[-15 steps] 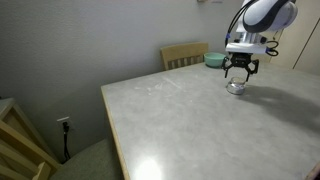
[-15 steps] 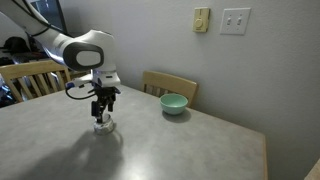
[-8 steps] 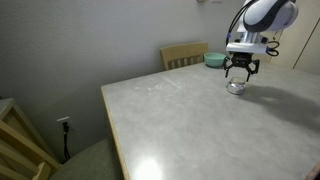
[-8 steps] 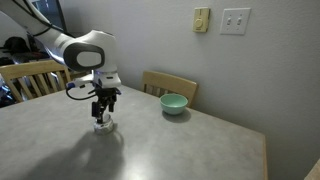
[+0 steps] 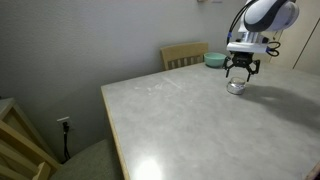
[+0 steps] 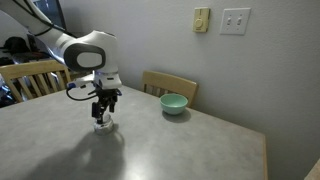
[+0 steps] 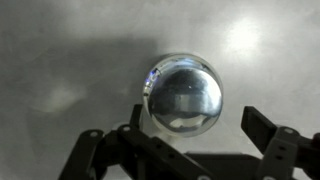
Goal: Put the the silver lid on the table
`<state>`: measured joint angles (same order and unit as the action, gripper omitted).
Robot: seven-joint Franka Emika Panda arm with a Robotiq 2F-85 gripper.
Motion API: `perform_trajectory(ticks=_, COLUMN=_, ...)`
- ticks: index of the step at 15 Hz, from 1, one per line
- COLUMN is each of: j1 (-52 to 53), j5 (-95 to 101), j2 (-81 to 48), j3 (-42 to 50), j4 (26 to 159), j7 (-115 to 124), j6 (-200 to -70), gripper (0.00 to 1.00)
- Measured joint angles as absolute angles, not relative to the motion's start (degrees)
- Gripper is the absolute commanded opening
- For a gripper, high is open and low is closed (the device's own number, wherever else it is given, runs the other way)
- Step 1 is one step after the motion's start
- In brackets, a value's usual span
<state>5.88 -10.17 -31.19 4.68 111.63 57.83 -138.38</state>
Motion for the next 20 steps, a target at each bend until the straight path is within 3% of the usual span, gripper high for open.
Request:
perform_trajectory(ticks=10, j1=5.28, j5=-12.03, j2=-31.83, j3=4.67, j4=111.71, j7=57.55, j6=-138.33, gripper=1.00)
perform_trajectory(ticks=11, j1=5.29, j5=-12.06, j2=-32.04, j3=4.65, j4=111.71, j7=57.55, j6=-138.33, gripper=0.79)
perform_trajectory(ticks=15, j1=5.30, j5=-12.07, j2=-32.38, j3=4.42, j4=111.72, j7=57.55, j6=-138.31, gripper=0.53)
perform_trajectory(ticks=16, j1=5.30, j5=-12.07, j2=-32.15, j3=4.39, j4=111.63, j7=57.55, j6=-138.24, gripper=0.48)
perform_trajectory(ticks=18, j1=5.31, j5=-12.07, j2=-31.67, j3=4.36, j4=111.62, j7=57.55, j6=-138.24, gripper=0.51)
perform_trajectory(ticks=20, j1=5.32, j5=-12.07, j2=-31.70, j3=4.28, j4=111.61, j7=57.55, j6=-138.25, gripper=0.47)
